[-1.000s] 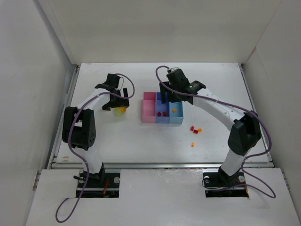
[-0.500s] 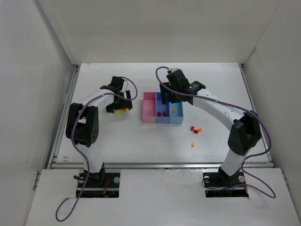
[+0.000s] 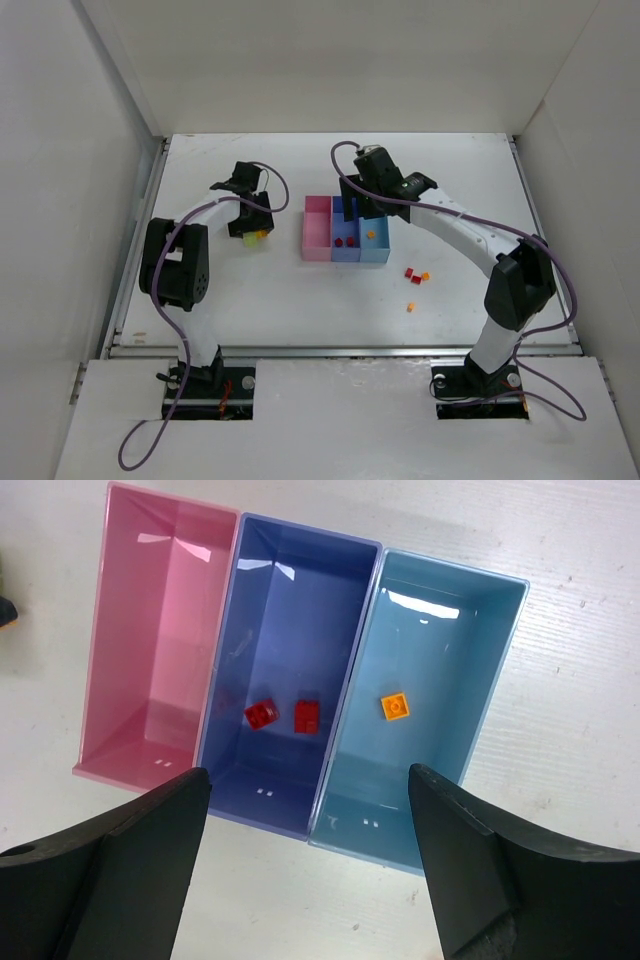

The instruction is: Sort the legos into containers by color

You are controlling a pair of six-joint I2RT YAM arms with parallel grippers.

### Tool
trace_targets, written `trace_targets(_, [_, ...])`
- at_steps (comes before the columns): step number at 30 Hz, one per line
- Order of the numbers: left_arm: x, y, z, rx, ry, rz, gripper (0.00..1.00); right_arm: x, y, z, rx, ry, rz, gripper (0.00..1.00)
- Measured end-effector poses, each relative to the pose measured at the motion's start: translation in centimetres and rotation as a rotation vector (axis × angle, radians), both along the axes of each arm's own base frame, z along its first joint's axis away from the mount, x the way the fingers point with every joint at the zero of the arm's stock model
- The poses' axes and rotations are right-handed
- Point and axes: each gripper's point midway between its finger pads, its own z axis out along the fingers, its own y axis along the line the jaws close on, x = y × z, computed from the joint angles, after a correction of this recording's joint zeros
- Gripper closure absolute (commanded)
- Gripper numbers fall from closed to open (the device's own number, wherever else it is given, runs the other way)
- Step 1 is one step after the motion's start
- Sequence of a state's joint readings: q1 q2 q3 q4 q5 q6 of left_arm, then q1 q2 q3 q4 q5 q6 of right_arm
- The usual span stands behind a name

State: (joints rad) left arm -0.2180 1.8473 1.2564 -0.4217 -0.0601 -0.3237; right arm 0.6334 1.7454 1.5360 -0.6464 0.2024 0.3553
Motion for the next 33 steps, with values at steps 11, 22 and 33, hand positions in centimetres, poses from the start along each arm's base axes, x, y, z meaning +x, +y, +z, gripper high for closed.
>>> trace_targets(11, [-0.3, -0.2, 0.3, 0.003, 0.002, -0.085, 1.0, 0.2, -0.3, 0.0, 0.005, 0.004, -0.004, 0.15])
trace_targets(22, [-0.5, -4.0, 12.3, -0.011, -0.368, -0.795, 1.0, 1.6, -2.0, 2.9, 0.139, -0.017, -0.012, 0.15])
trace_targets(33, [-5.5, -8.5, 16.4, -0.072, -0.605, -1.504, 1.0, 0.1, 5.2, 9.5, 0.532, -0.091, 0.287, 0.15])
